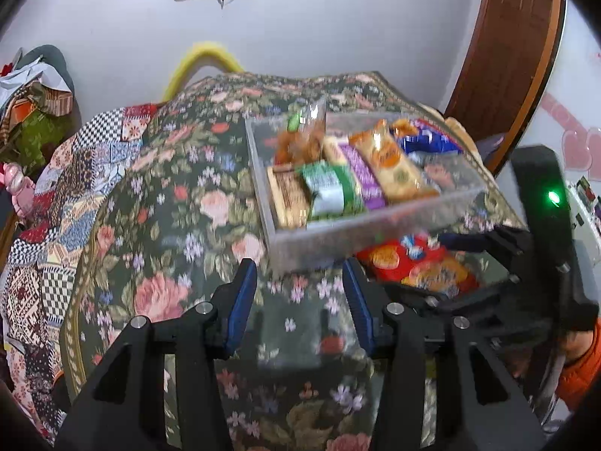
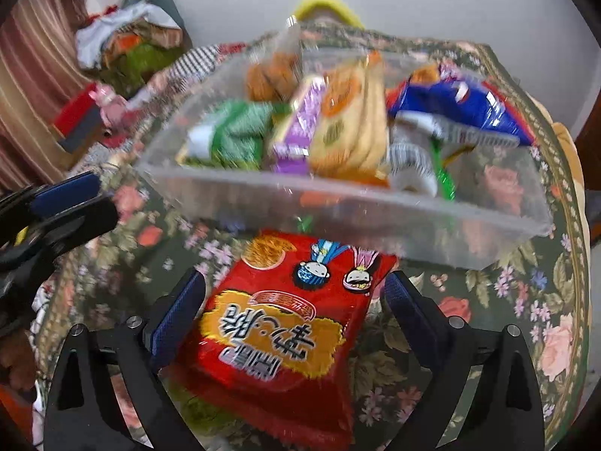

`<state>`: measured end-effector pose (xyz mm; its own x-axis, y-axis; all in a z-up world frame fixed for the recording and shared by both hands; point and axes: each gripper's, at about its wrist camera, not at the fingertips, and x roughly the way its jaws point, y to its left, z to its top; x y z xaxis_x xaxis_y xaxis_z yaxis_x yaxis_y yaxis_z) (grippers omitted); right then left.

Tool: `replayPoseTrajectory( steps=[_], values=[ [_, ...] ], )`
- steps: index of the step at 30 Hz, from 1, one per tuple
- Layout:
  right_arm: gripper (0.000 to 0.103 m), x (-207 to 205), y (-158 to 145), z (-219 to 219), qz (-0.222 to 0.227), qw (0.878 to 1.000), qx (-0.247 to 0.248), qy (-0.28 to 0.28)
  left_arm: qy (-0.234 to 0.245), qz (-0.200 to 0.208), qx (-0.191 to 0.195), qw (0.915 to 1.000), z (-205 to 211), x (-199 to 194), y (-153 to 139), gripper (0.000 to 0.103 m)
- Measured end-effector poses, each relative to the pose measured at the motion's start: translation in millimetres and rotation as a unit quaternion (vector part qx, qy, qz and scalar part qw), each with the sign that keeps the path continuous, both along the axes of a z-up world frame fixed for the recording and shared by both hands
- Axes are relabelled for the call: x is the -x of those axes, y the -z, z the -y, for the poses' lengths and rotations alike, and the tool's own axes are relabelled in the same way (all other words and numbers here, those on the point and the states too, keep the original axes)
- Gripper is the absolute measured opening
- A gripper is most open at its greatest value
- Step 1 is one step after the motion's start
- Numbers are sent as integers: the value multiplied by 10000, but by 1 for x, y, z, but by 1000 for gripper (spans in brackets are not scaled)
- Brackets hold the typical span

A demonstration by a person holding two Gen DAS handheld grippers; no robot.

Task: Organize snacks
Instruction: 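Grasp the green jelly cup with the left tool while the right grasps the red noodle-snack bag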

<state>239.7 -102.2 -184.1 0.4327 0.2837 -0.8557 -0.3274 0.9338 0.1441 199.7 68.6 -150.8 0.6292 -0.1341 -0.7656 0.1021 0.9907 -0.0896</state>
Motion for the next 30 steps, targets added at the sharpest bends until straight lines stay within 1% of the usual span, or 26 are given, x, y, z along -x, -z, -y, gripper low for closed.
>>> replayPoseTrajectory(
  steps=[3, 5, 8, 10, 13, 15, 18, 21, 26, 30],
  values=[
    [96, -6, 8, 4, -157, 9998, -104, 102, 37, -102, 1, 9999, 2, 4, 9, 47],
    [95, -6, 9, 11, -118, 9997, -162, 164, 70, -174, 21, 9998, 4, 5, 14, 47],
    [92, -6, 8, 21, -28, 9997, -72, 225, 149, -251, 45, 9996, 9, 7, 19, 47],
    [77, -4, 9, 29, -22, 9997, 39, 243, 211, -279, 54, 9994, 14, 9, 21, 47],
    [68, 4, 9, 40, 47, 9996, 105, 250, 296, -309, 65, 9991, 21, 13, 22, 47],
    [66, 11, 7, 47, 86, 9993, 100, 349, 360, -355, 97, 9987, 27, 16, 22, 48],
    [66, 24, 5, 61, 101, 9988, -44, 482, 410, -419, 206, 9981, 34, 19, 21, 50],
    [66, 36, 4, 71, 112, 9982, -144, 570, 453, -409, 278, 9977, 41, 25, 17, 55],
    [66, 56, -4, 87, 180, 9978, -209, 600, 565, -382, 274, 9973, 54, 34, 10, 58],
    [66, 66, -13, 95, 335, 9972, -228, 630, 640, -464, 289, 9964, 65, 38, 14, 58]
  ],
)
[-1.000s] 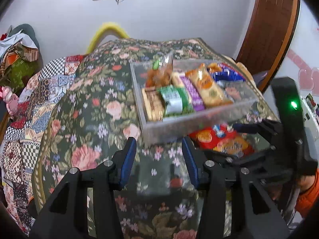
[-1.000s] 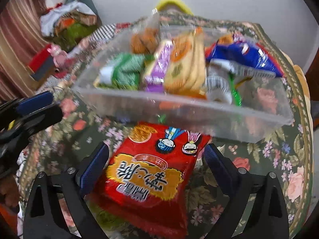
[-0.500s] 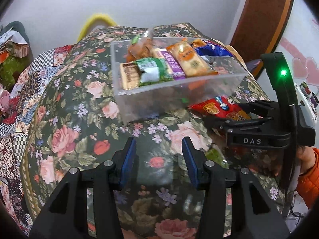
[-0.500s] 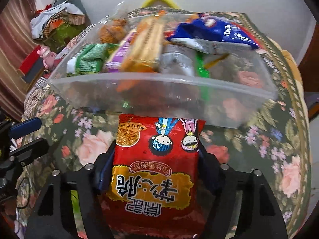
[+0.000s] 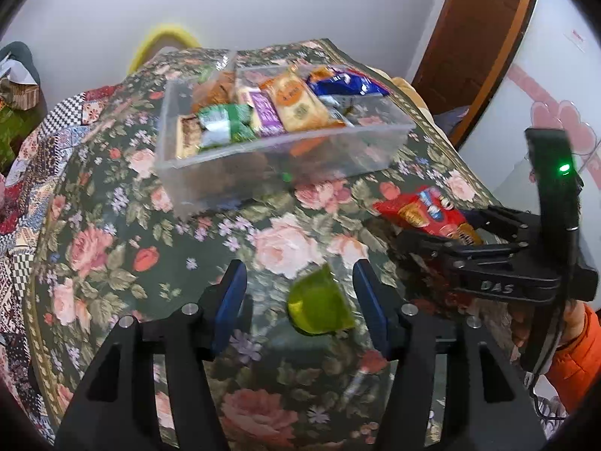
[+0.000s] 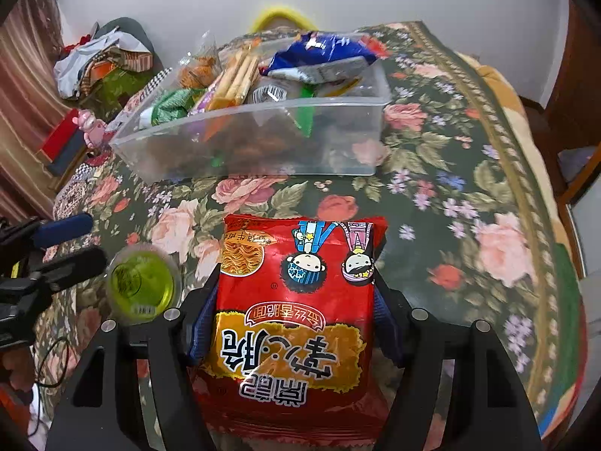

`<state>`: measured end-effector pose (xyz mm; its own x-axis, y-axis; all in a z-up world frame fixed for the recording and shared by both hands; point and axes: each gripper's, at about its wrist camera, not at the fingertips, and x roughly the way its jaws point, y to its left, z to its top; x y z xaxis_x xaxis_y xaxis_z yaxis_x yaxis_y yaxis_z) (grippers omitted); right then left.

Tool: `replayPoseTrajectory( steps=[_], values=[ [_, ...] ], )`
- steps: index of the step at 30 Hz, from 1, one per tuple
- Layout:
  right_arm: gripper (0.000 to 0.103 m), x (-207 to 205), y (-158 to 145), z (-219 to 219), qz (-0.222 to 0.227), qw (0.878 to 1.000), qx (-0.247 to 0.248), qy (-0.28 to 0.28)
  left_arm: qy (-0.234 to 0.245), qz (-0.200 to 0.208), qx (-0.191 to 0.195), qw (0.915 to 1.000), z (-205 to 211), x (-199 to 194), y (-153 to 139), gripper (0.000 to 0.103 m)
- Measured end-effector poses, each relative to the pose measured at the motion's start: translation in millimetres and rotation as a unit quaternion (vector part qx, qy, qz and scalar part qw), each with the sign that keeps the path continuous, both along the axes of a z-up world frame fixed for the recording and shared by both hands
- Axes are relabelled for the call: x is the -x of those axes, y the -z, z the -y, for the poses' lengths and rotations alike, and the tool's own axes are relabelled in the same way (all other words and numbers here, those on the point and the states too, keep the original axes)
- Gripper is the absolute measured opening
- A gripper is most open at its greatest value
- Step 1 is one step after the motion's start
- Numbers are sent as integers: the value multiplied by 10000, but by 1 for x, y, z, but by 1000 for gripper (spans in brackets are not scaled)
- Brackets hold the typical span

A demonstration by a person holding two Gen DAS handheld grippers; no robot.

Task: Organize snacks
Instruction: 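Grasp the green jelly cup with the left tool while the right grasps the red noodle-snack bag, then carry the jelly cup and red bag over the clear box and release them inside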

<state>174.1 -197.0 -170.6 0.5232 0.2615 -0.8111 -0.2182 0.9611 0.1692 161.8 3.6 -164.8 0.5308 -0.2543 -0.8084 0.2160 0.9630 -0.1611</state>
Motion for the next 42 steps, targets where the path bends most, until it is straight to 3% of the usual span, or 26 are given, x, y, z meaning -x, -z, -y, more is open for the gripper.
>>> replayPoseTrajectory(
  steps=[6, 10, 17, 31, 42],
  values=[
    [66, 10, -8, 6, 190, 9998, -53, 7, -13, -321, 11, 9995, 12, -4, 25, 57],
    [66, 15, -11, 3, 269, 9996, -37, -40, -7, -514, -1, 9987, 17, -7, 41, 45],
    [66, 16, -16, 1, 352, 9993, -87, -57, -76, -397, 44, 9992, 15, -7, 43, 43],
    [66, -6, -47, -4, 807, 9965, -219, -29, -220, 295, 84, 9993, -3, -13, -8, 40],
    [66, -52, -78, -17, 1310, 9911, -222, -53, -449, 863, 104, 9952, -16, -61, -51, 40]
  ],
)
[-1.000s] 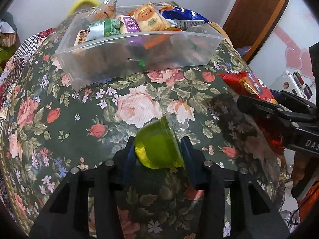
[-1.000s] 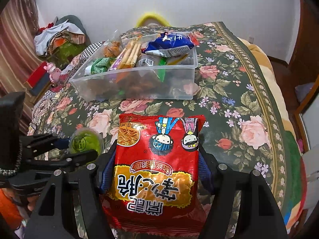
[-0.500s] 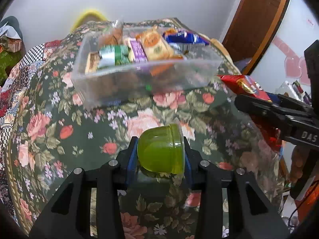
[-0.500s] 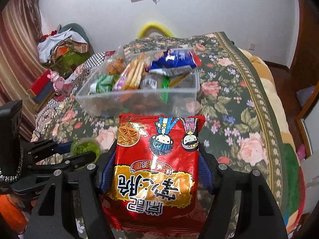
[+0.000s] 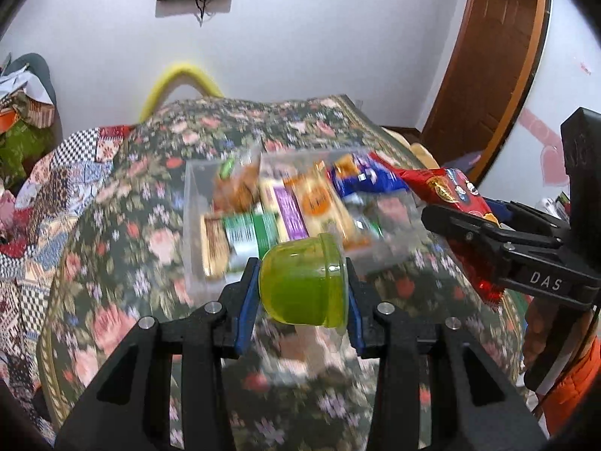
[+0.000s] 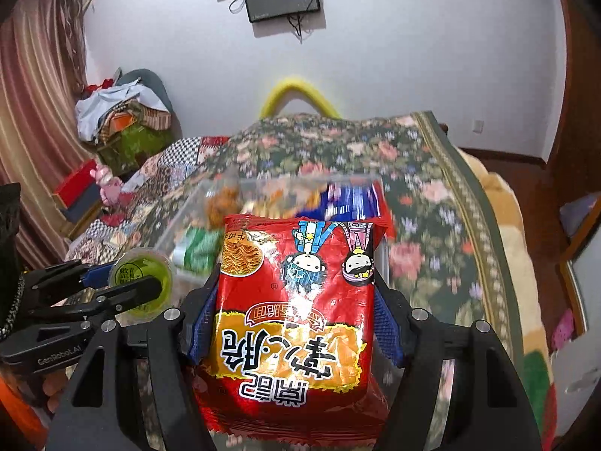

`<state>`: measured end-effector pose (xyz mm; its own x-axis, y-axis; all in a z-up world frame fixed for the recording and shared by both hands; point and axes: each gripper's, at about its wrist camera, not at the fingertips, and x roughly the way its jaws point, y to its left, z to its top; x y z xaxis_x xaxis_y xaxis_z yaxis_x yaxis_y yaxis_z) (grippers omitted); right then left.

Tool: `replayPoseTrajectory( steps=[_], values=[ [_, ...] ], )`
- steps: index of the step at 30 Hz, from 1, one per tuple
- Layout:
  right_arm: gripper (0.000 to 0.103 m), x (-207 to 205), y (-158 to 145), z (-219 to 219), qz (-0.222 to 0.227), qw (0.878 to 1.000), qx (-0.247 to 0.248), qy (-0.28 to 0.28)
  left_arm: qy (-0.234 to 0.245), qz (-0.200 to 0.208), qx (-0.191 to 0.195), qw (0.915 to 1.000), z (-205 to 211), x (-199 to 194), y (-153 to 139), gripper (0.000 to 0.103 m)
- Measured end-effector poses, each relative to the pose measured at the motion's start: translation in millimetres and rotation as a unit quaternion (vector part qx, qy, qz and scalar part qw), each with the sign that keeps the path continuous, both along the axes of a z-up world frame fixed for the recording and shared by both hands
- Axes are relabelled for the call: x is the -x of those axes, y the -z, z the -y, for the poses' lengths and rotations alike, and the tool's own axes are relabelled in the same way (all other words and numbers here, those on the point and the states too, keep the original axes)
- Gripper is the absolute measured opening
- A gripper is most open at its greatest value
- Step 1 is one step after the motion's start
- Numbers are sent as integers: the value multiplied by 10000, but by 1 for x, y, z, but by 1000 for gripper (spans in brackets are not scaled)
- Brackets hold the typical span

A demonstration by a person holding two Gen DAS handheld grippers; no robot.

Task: Organize snacks
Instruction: 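Carry the jelly cup and red bag over the clear box and release them inside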

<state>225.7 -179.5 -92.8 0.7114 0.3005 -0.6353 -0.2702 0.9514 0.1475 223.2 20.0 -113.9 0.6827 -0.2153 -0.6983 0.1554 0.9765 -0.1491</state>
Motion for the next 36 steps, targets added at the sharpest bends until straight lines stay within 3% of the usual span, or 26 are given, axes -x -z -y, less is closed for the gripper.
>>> replayPoseTrajectory(
  steps=[7, 18, 26, 36],
  values=[
    [66, -36, -2, -8, 48, 9999, 104, -16, -27, 89, -15, 10000, 2, -40, -4, 40],
    [66, -68, 19, -7, -238, 9997, 52, -51, -76, -158, -38, 9998, 4, -88, 20, 40],
    [70, -72, 22, -6, -329, 9994, 42, -107, -18, -312, -86, 9995, 8, -95, 30, 42],
    [70, -55, -4, 3, -125, 9998, -149, -37, -85, -22, -53, 9999, 1, -71, 1, 42]
  ],
)
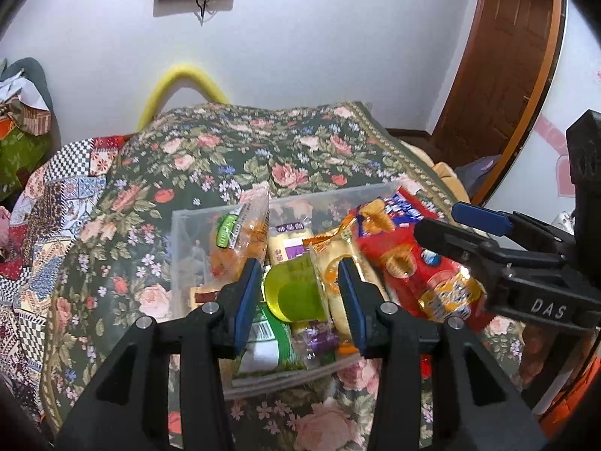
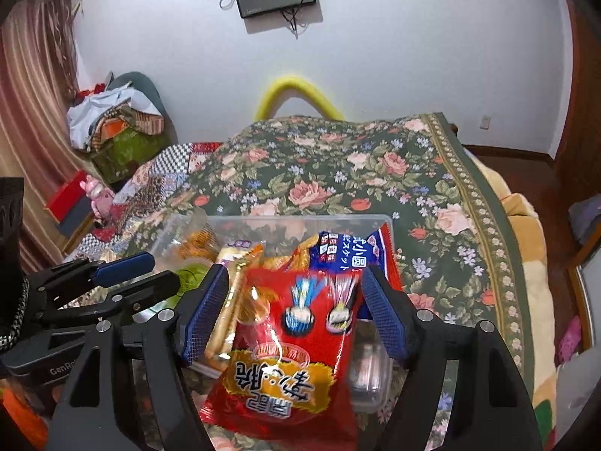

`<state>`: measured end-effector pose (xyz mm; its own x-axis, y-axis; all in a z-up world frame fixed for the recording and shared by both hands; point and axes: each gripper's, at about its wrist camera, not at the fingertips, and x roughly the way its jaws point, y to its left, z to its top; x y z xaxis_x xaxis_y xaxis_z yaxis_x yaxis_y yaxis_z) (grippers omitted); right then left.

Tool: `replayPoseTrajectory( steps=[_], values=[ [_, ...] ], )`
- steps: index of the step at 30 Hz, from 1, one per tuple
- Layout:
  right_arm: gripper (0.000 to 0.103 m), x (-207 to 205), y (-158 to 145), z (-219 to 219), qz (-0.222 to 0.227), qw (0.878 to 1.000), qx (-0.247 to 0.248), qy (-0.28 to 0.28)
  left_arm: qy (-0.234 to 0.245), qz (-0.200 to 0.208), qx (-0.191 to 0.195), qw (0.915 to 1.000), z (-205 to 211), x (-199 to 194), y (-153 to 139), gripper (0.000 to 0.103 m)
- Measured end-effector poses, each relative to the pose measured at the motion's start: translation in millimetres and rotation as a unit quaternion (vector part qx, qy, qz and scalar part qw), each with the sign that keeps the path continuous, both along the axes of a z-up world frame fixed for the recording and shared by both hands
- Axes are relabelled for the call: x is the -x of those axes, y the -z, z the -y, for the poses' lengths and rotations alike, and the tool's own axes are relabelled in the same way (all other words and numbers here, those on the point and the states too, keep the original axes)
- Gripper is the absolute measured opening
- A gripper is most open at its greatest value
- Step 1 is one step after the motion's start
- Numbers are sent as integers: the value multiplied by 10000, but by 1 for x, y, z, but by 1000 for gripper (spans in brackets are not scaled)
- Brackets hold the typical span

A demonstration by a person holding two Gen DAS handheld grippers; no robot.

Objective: Organize snacks

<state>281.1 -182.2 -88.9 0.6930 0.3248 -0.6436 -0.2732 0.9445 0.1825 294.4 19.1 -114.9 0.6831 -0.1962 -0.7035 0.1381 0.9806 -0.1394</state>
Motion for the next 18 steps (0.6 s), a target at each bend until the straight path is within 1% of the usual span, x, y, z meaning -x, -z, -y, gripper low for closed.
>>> replayPoseTrajectory(
  steps=[5, 10, 15, 18],
  values=[
    [70, 29, -27, 6, 266, 9996, -65, -4, -38, 339, 51, 9994, -2, 30, -31, 42],
    [70, 65, -53, 10, 680, 9977, -25, 46, -126, 872, 21, 9961, -1, 71, -68, 42],
    [70, 112, -84, 11, 1194, 9928, -73, 47, -185, 1519, -56, 9882, 4, 122, -106, 42],
    [72, 135, -98, 11, 1467, 9891, -105, 44, -242, 1841, -90, 9826, 7, 151, -125, 45]
  ],
)
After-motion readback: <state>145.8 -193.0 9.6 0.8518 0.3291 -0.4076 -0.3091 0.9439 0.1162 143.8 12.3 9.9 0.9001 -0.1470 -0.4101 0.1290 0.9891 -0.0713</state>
